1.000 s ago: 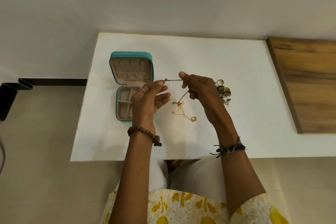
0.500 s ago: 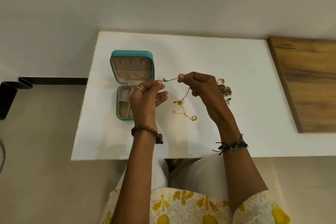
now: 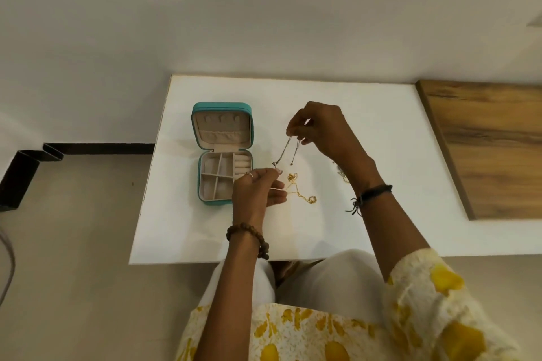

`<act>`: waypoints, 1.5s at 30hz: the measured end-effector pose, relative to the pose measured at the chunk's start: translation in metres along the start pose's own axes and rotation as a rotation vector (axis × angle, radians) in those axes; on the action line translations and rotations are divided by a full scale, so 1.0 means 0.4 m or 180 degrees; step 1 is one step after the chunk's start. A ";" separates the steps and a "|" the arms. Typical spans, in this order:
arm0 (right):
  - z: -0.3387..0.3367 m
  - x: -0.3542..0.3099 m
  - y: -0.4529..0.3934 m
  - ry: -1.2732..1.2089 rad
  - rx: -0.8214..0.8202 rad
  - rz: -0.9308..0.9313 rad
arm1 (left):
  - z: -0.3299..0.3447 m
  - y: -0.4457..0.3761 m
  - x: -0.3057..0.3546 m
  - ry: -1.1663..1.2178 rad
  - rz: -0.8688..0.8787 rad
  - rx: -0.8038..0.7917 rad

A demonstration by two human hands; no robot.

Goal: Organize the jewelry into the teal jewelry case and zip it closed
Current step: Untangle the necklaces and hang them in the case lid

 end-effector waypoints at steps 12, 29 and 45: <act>0.066 0.071 -0.135 0.0403 0.0317 -0.0139 | 0.030 -0.034 -0.036 -0.0145 -0.0182 0.0191; 0.131 0.116 -0.293 0.1368 -0.0207 -0.0169 | 0.030 -0.042 -0.115 -0.1068 -0.0378 0.0557; 0.120 0.136 -0.270 0.0862 0.0047 -0.0205 | 0.026 -0.037 -0.105 -0.2455 -0.0019 0.0700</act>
Point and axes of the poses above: each hand's wrist, its own y-axis away from the middle knuckle, its own z-axis out of the palm, x = y × z, the point moved 3 cm from there along -y, towards the middle knuckle, and after that the axes turned 11 degrees about -y, right-handed, at the moved point
